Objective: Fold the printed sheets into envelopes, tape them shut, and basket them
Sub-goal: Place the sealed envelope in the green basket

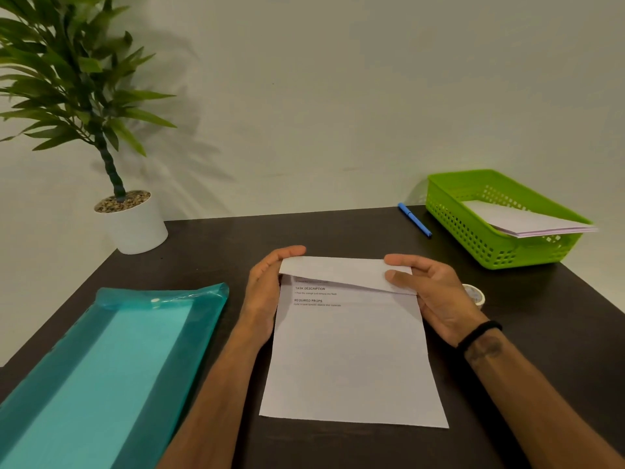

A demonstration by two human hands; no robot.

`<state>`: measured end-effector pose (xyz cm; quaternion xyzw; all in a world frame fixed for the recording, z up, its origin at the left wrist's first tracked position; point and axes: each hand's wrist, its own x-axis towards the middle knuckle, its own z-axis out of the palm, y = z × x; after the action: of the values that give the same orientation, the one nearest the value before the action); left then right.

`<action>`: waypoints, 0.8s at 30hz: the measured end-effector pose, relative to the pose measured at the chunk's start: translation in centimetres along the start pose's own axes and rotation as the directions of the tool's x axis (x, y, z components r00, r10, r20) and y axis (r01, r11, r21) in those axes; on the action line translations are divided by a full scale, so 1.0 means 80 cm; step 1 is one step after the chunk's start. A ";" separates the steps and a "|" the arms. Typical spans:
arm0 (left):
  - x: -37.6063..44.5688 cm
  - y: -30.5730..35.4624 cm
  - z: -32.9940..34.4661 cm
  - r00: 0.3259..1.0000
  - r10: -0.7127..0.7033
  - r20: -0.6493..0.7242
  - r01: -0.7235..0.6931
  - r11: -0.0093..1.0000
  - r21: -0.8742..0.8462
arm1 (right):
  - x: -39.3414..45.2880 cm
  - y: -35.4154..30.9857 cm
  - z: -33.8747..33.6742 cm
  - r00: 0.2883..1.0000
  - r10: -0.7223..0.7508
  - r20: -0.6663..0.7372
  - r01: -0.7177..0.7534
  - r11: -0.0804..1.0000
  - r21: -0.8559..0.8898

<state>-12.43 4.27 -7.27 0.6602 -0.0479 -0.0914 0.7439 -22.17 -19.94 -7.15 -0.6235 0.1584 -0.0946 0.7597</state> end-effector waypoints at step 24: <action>-0.003 -0.006 -0.002 0.989 0.039 0.144 -0.062 0.986 0.155 | 0.002 -0.006 0.007 0.998 -0.004 -0.064 0.001 0.999 -0.050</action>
<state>-12.65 4.41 -7.72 0.7081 -0.1240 -0.1147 0.6857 -21.77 -19.58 -6.58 -0.6392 0.1844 -0.1116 0.7382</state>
